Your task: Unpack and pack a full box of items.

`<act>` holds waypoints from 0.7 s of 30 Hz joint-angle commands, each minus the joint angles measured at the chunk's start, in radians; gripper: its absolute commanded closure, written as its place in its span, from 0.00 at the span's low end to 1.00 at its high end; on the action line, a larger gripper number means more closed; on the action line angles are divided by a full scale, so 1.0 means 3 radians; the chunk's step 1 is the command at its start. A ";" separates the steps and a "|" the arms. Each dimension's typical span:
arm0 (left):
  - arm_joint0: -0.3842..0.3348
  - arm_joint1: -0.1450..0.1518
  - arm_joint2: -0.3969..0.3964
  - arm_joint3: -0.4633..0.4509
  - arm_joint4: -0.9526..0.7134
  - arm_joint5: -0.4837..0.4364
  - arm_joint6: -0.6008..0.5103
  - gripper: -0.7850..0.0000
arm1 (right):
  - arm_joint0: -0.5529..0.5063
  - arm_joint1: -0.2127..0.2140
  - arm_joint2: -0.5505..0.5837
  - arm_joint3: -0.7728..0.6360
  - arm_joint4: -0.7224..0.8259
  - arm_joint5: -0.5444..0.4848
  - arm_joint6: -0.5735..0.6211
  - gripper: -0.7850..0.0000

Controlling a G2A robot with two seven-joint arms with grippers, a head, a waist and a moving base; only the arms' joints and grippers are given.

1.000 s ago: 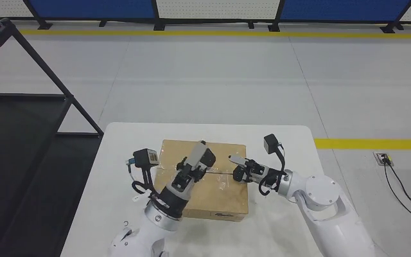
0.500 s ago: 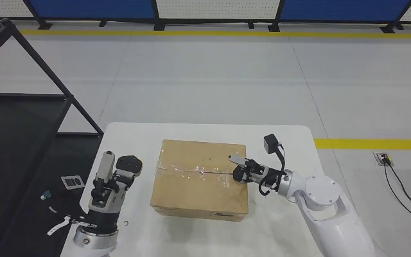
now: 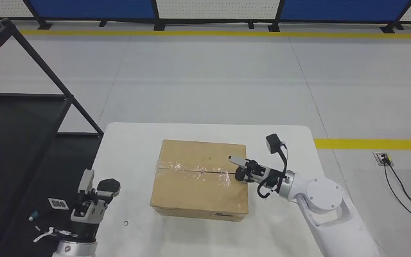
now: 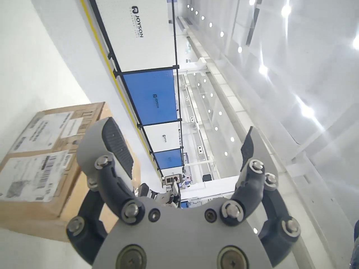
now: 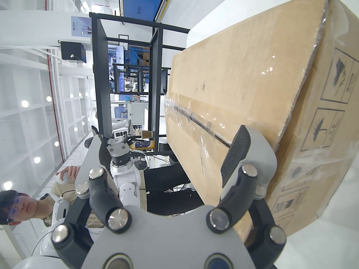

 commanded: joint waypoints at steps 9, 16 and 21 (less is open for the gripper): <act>0.0030 0.0018 -0.0069 0.0027 0.0016 0.0222 -0.0197 0.00 | -0.0039 0.0018 -0.0001 -0.0032 0.0007 -0.0006 -0.0031 0.00; -0.0106 0.0020 -0.0026 0.0016 0.0010 0.0374 -0.0150 0.00 | -0.0031 0.0026 -0.0020 -0.0039 0.0021 -0.0012 -0.0031 0.00; -0.0406 0.0045 0.0072 0.0037 0.0064 0.0681 -0.0346 0.00 | -0.0034 0.0033 -0.0036 -0.0071 0.0018 -0.0013 -0.0030 0.00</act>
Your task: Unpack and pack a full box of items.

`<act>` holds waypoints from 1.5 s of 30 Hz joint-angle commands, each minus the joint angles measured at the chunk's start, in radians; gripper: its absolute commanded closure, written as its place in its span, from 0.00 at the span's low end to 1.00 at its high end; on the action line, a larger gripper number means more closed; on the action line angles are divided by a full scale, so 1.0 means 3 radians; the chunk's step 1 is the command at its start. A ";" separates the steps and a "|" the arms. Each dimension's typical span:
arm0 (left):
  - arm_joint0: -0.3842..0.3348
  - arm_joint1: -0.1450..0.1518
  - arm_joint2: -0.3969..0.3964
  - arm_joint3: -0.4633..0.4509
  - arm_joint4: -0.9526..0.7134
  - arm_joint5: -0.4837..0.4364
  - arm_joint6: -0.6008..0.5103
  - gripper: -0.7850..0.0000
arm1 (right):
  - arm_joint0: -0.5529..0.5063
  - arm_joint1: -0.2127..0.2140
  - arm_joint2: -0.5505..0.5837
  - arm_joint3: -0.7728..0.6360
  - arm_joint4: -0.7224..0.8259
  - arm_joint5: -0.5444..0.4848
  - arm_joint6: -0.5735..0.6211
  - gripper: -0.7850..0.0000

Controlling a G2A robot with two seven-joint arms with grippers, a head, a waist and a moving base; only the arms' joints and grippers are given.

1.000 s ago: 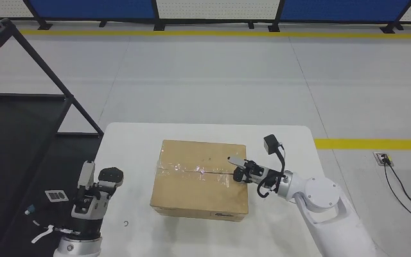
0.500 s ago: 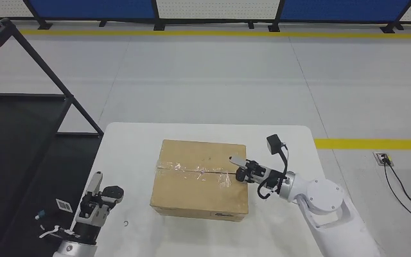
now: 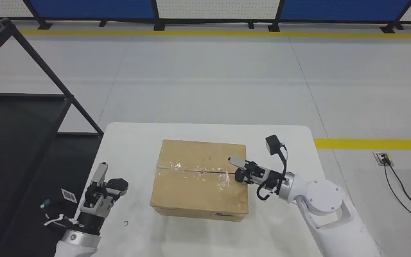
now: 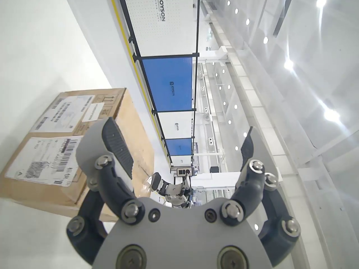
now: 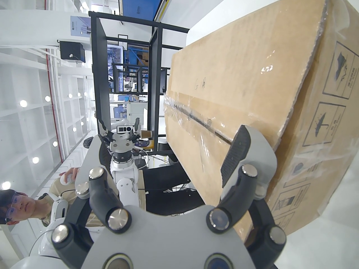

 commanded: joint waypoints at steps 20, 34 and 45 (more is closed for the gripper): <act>-0.0879 0.0039 0.0854 0.0575 0.0603 0.0272 -0.0380 0.00 | -0.0060 0.0031 -0.0023 -0.0096 0.0008 0.0019 -0.0035 0.00; -0.1072 0.0044 0.0922 0.0887 0.0546 0.0297 -0.0385 0.00 | -0.0131 0.0065 0.0010 -0.0228 -0.0067 -0.0027 -0.0024 0.00; -0.1140 0.0049 0.0952 0.1006 0.0501 0.0300 -0.0387 0.00 | -0.0211 0.0089 0.0043 -0.0379 -0.0058 -0.0144 -0.0005 0.00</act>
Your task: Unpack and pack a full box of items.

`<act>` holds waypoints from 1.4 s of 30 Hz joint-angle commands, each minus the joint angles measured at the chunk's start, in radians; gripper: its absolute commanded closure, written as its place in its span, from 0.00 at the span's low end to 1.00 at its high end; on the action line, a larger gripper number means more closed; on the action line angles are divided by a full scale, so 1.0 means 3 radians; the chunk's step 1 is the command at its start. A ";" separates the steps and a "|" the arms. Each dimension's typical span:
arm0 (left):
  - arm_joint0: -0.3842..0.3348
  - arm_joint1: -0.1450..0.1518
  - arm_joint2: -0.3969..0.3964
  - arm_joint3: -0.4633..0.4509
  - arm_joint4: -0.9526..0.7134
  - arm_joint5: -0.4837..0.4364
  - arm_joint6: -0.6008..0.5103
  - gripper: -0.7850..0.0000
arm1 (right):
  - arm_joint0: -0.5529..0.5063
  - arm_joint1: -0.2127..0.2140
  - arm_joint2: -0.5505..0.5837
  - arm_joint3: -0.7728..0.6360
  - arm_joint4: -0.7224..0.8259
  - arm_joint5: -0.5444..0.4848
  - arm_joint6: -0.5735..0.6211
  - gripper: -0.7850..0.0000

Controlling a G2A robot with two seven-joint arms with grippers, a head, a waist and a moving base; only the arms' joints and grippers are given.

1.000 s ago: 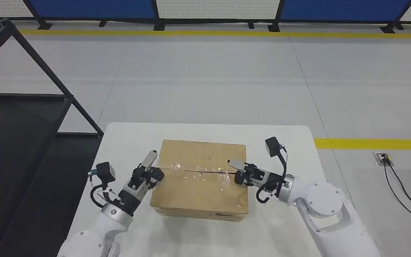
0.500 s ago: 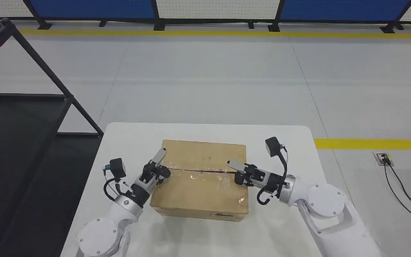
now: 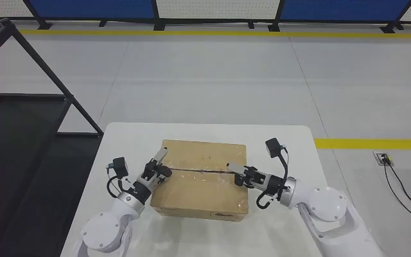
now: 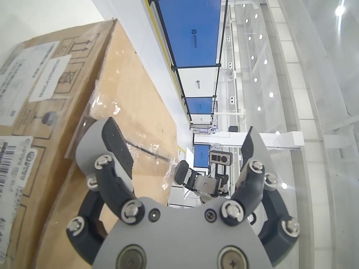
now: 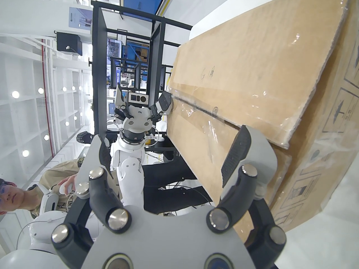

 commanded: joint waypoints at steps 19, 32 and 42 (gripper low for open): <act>-0.0064 -0.0007 -0.0019 0.0025 -0.0246 -0.0093 0.0189 0.00 | -0.0319 0.0060 0.0004 -0.0471 -0.0400 -0.0473 -0.0101 0.00; -0.0165 -0.0004 0.0055 0.0204 -0.0255 -0.0071 0.0124 0.00 | -0.0411 0.0067 0.0000 -0.0613 -0.0539 -0.0596 -0.0238 0.00; -0.0193 -0.0002 0.0096 0.0253 -0.0257 -0.0059 0.0122 0.00 | -0.0843 0.0119 -0.0065 -0.1113 -0.2512 -0.1367 -0.1042 0.00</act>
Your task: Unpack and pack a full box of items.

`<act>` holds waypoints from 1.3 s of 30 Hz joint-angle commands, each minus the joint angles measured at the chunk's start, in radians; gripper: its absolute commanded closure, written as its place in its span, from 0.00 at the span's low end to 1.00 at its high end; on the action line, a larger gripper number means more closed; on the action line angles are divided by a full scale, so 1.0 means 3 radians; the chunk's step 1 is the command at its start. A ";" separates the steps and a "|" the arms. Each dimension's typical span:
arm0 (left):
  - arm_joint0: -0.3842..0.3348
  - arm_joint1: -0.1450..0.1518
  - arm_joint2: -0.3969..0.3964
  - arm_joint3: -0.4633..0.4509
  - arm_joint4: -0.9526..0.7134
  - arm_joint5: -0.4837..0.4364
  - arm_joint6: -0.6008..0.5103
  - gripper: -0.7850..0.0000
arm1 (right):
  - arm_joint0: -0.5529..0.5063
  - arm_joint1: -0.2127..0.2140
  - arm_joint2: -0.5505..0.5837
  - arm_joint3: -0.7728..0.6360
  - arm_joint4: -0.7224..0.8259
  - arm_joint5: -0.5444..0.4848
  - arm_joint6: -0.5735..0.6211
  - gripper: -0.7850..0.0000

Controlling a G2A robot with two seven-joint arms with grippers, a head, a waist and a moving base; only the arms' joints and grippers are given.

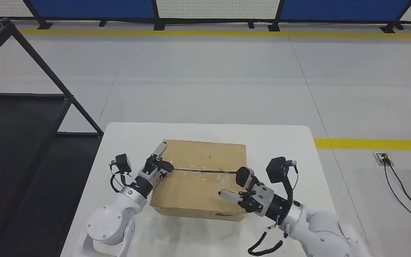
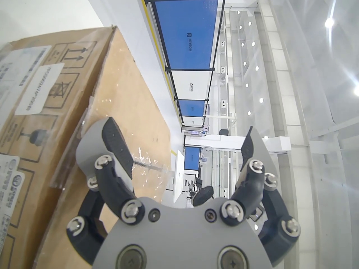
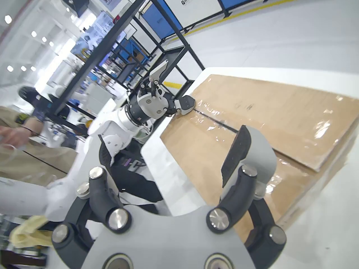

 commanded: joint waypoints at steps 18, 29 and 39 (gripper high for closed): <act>-0.0010 0.0004 -0.0009 -0.0016 -0.0017 0.0018 0.0026 0.00 | -0.0340 0.0007 -0.0172 -0.0242 -0.2211 0.0492 -0.0706 0.00; 0.0006 0.0002 0.0028 -0.0025 -0.0003 0.0003 0.0069 0.00 | -0.0547 -0.0030 -0.0647 -0.0040 -0.4432 0.1261 -0.1134 0.00; 0.0011 0.0003 0.0060 -0.0034 0.0012 0.0002 0.0091 0.00 | -0.0423 -0.0100 -0.0809 0.0004 -0.4948 0.1291 -0.0752 0.00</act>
